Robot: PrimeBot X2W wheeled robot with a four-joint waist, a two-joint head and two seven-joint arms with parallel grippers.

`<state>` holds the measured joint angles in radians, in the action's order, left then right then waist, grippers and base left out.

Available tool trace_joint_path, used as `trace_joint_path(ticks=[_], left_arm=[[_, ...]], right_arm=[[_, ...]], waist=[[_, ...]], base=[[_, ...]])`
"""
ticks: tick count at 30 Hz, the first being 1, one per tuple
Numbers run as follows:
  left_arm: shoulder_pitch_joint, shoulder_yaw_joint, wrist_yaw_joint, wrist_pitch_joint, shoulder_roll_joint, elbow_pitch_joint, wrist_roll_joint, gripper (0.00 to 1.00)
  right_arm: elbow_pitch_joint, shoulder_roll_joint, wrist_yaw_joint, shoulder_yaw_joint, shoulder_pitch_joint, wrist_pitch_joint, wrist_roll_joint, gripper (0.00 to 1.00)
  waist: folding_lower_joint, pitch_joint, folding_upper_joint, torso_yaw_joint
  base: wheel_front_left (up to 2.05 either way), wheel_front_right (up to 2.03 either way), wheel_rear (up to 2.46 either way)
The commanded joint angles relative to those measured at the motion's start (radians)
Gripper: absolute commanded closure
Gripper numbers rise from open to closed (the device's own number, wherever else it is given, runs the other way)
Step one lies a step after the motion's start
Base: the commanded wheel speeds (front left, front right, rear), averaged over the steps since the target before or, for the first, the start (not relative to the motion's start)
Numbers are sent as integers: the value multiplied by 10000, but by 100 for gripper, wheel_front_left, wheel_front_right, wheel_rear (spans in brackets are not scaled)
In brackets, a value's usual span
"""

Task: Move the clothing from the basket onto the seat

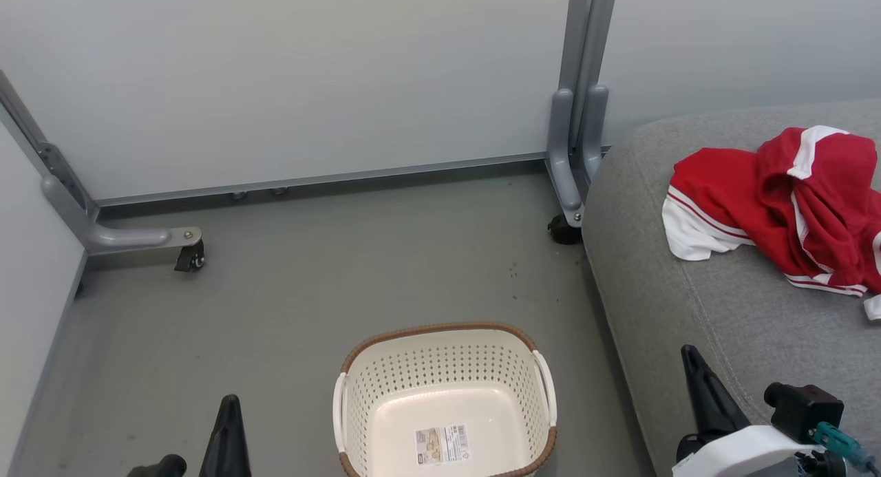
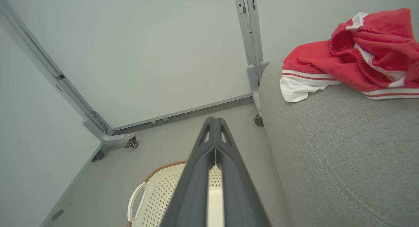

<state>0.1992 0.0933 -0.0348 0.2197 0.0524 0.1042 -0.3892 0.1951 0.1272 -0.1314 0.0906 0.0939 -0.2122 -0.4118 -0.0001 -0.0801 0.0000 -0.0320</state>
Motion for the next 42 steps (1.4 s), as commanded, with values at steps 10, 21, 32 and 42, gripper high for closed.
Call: trace_joint_path(ticks=[10, 21, 32, 42], left_arm=[[-771, -226, 311, -396, 192, 143, -2094, 100], [-1162, -402, 534, -767, 248, 353, -3804, 100], [-1484, -572, 723, -1107, 284, 496, -5295, 100], [-1755, -741, 888, -1397, 306, 640, -6507, 100]], right_arm=[[-37, -47, 2, -286, -600, 439, -1996, 100], [39, -113, 3, -505, -831, 835, -3637, 100], [107, -184, 4, -710, -1037, 1198, -5068, 100], [166, -253, 3, -891, -1204, 1504, -6243, 100]], waist=[[1, 77, 0, 31], [1, 157, 0, 62], [1, 236, 0, 92], [1, 308, 0, 119]], base=[[0, 0, 0], [0, 0, 0], [0, 0, 0], [0, 0, 0]])
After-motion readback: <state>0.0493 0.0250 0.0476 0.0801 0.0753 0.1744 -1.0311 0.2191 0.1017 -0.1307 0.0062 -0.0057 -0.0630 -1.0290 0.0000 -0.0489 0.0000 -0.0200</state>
